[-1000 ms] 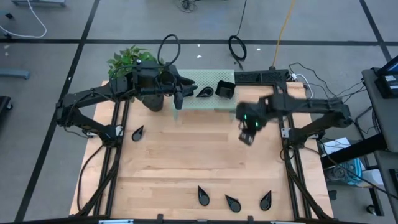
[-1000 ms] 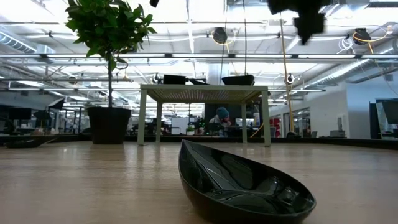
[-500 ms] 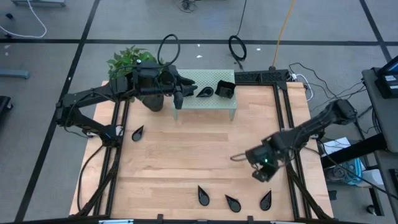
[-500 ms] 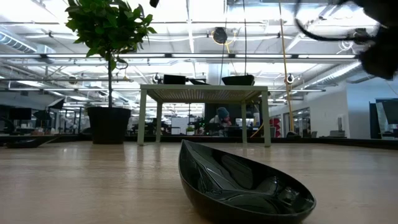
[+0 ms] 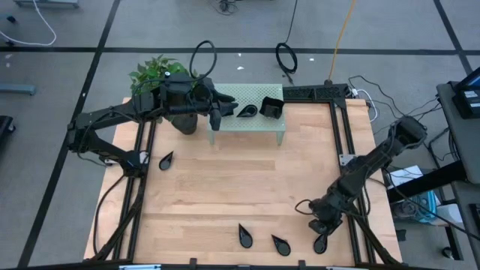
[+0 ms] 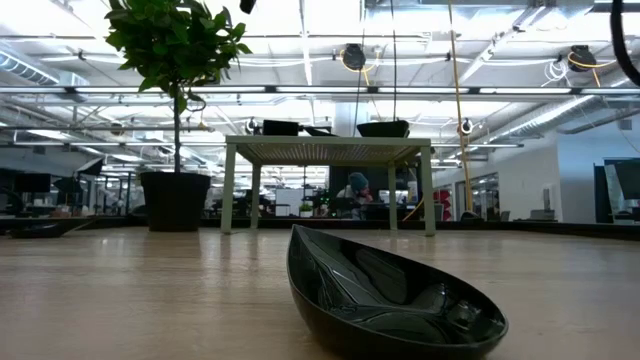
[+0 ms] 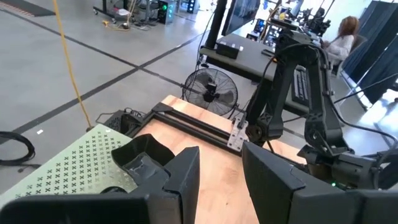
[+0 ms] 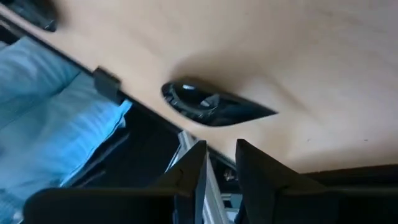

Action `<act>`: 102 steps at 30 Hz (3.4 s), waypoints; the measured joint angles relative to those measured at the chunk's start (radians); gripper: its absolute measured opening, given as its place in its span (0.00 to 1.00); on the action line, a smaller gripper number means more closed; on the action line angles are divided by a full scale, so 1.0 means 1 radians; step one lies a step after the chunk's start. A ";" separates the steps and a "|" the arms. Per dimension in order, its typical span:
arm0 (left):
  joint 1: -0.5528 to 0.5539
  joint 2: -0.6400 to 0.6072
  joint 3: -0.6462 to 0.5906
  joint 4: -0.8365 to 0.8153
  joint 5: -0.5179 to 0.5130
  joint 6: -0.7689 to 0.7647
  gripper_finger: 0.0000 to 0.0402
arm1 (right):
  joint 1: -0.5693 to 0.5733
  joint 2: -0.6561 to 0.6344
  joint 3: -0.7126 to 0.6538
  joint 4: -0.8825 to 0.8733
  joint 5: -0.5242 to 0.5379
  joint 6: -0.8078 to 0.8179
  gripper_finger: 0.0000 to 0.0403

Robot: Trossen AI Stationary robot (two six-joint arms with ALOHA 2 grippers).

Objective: Pick & Place Mini shaped plates
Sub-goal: Stack the drop shaped plate on top of the other drop shaped plate on the shelf

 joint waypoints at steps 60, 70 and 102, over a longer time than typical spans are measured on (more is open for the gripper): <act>0.000 0.000 0.000 0.000 -0.002 0.026 0.31 | 0.068 0.104 -0.075 0.200 0.148 -0.066 0.12; 0.000 0.000 0.000 0.000 -0.003 0.026 0.31 | 0.069 0.155 -0.074 0.323 0.148 -0.115 0.01; 0.002 0.000 0.000 0.003 -0.004 0.144 0.31 | -0.894 0.122 0.135 -0.126 0.213 -1.195 0.00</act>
